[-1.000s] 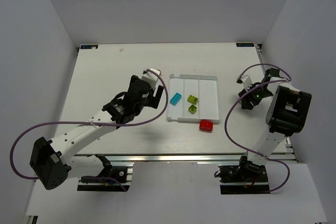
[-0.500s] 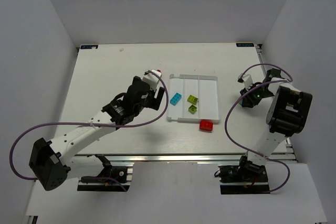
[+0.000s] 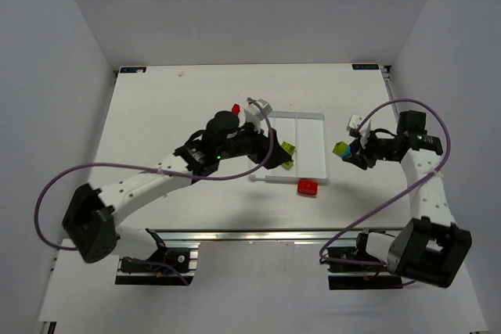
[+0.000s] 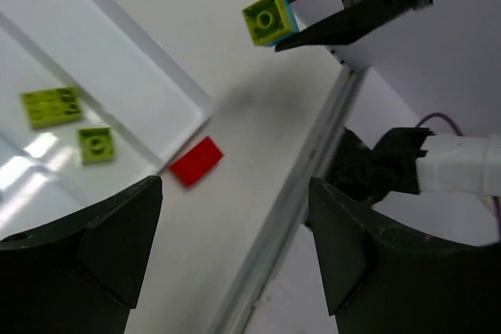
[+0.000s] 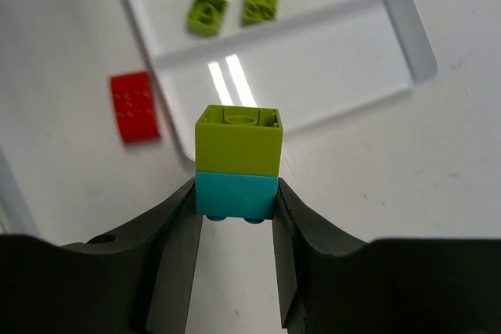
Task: Sort the legos into containers by color
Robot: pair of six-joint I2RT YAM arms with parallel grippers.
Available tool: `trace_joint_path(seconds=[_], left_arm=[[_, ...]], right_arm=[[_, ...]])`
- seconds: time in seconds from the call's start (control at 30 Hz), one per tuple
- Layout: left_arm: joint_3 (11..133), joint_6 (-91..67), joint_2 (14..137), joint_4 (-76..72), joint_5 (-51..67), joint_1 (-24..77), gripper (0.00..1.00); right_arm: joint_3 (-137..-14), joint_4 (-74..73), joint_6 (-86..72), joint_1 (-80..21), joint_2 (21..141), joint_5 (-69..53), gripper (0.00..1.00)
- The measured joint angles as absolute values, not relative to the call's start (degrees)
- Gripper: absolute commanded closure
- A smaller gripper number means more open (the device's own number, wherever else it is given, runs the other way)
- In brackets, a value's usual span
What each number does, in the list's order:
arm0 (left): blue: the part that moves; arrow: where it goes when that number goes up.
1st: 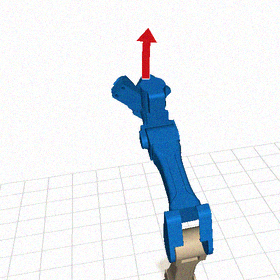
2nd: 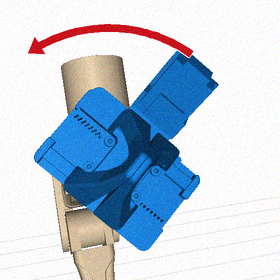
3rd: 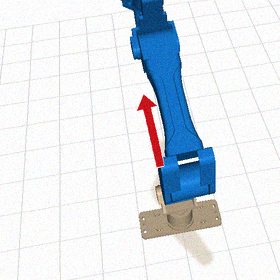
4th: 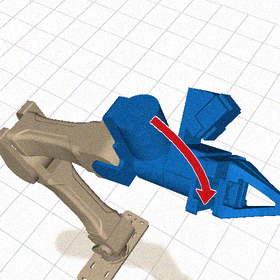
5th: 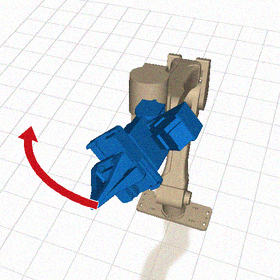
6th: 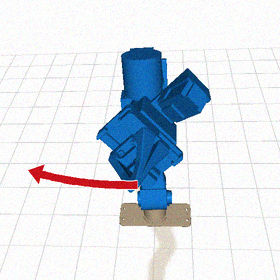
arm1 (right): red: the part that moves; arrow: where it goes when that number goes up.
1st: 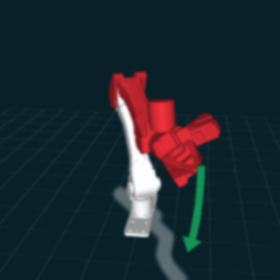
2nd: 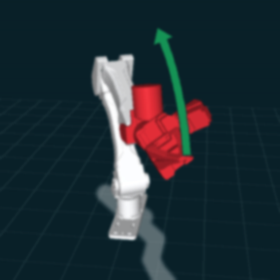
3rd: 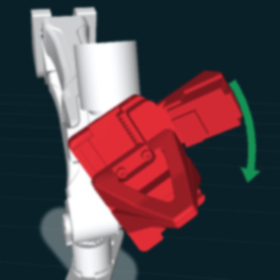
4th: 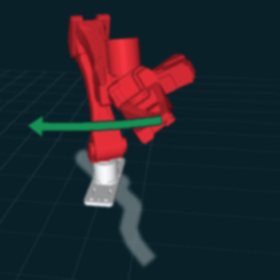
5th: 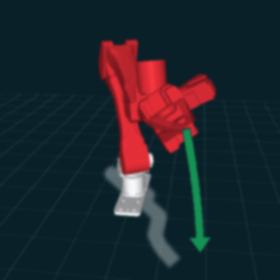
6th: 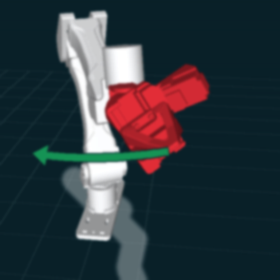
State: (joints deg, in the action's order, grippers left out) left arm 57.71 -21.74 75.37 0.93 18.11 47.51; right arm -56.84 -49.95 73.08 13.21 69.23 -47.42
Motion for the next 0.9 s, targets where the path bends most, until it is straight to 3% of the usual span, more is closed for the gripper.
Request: trace_joint_path(seconds=[0.2, 0.33, 0.6, 0.73, 0.9], left_arm=[[63.48, -33.89, 88.44, -1.23, 24.34, 50.94, 0.12], [68.18, -38.06, 92.2, -1.08, 25.8, 52.47, 0.08], [74.13, -43.77, 96.23, -2.22, 26.61, 53.98, 0.1], [75.59, -44.8, 98.45, -1.15, 26.52, 54.24, 0.18], [76.27, -45.93, 99.37, 0.84, 26.41, 54.59, 0.41]], right_arm=[[-52.07, -52.12, 69.91, 7.18, 59.13, -52.45, 1.0], [-51.31, -50.41, 65.93, 4.36, 54.83, -53.3, 1.0], [-49.63, -46.81, 60.31, 0.62, 50.76, -54.0, 1.0], [-49.25, -44.99, 58.19, -0.36, 48.99, -53.89, 1.0], [-49.17, -43.83, 56.86, -1.91, 48.36, -53.28, 1.0]])
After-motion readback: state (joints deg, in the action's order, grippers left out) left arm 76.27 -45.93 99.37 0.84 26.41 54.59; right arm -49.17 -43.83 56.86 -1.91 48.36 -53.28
